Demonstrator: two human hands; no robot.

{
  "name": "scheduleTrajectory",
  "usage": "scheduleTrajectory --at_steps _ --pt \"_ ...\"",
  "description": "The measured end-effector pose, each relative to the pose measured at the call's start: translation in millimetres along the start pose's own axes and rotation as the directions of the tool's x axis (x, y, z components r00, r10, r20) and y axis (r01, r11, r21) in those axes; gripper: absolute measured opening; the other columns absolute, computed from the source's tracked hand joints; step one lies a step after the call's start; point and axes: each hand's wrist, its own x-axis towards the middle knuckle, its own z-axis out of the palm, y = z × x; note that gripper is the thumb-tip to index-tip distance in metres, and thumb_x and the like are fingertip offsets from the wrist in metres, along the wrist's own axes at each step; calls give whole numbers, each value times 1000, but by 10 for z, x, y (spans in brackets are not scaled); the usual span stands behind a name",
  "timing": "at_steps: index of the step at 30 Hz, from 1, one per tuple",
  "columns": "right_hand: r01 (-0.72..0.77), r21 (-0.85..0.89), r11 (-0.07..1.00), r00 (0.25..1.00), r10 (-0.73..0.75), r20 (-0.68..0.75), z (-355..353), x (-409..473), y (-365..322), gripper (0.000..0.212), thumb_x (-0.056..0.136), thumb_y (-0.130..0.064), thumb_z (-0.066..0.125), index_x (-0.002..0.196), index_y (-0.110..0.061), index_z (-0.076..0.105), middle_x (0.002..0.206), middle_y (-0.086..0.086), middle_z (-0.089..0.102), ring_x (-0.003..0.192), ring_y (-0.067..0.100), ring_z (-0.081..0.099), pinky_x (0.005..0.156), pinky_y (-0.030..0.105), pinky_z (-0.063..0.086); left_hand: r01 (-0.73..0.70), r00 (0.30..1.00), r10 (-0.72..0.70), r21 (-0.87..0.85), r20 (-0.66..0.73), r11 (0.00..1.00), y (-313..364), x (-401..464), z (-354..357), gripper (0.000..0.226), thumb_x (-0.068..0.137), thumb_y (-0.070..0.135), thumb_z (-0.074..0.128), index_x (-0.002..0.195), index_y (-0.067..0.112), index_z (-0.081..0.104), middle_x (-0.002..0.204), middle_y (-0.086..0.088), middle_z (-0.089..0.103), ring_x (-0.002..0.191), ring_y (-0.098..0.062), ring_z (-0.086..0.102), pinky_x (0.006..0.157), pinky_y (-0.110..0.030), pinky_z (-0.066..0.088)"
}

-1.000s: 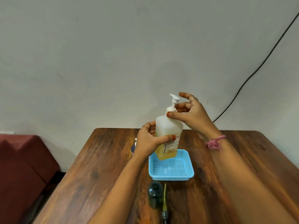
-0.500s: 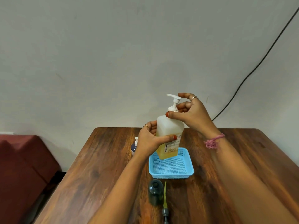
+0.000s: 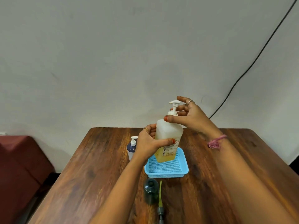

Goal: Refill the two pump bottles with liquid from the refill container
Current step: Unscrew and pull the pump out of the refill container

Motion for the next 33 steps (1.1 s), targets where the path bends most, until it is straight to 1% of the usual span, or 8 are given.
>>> scheduleTrajectory --at_steps 3,6,8,14,18,21,24,33 --pt "31 -106 994 993 -43 -112 47 -34 -9 80 65 -35 85 132 -22 42 96 -4 63 85 6 61 71 20 50 -3 1000 3 -6 0 1000 -9 -5 10 87 46 37 93 122 18 56 114 0 68 101 -17 69 84 -43 60" --pt "15 57 998 998 -12 -54 -4 -49 31 78 70 -15 82 136 -23 41 104 -2 69 93 11 66 86 32 54 6 1000 -6 -17 2 1000 -20 -15 19 91 41 42 91 121 18 56 114 0 67 102 -17 69 84 -44 59" --pt "-4 114 993 1000 0 31 -51 -63 16 83 73 -8 78 142 -25 34 116 -2 66 101 12 64 89 32 52 9 1000 -9 -26 -5 1000 -20 -15 16 95 38 44 91 122 18 56 115 0 68 102 -18 69 84 -44 59" --pt "5 -60 998 995 -11 -99 72 -40 -8 88 65 -37 85 137 -24 36 106 -7 61 97 11 62 84 28 53 1 1000 -1 -16 -5 1000 -11 0 -6 83 50 32 94 122 17 56 115 -1 68 102 -17 69 84 -44 59" --pt "24 91 996 989 -10 -147 71 -40 27 76 68 -22 84 131 -20 43 95 -3 71 90 12 67 85 31 54 9 1000 -9 -25 -8 1000 -55 2 -6 80 53 27 94 123 16 55 115 -1 67 102 -18 68 84 -43 59" --pt "55 200 978 982 -17 -188 13 -27 -17 69 70 -13 82 129 -18 46 90 -1 74 87 8 69 79 21 54 6 1000 -6 -3 -8 1000 -78 14 -5 80 55 26 93 124 16 55 116 0 67 102 -17 68 84 -42 59" --pt "87 227 970 974 -35 -225 -39 -3 -89 65 71 -14 81 127 -18 47 89 -1 74 87 7 69 73 14 50 0 1000 1 6 -15 1000 -115 39 -18 80 57 25 93 125 15 54 118 -1 66 104 -17 67 85 -40 59" --pt "131 270 954 951 -44 -305 -143 13 -116 58 74 -14 80 122 -21 49 90 0 74 87 8 69 74 16 48 6 999 -5 53 -36 999 -254 61 -30 80 56 23 93 125 15 52 121 0 63 108 -17 64 87 -38 58"
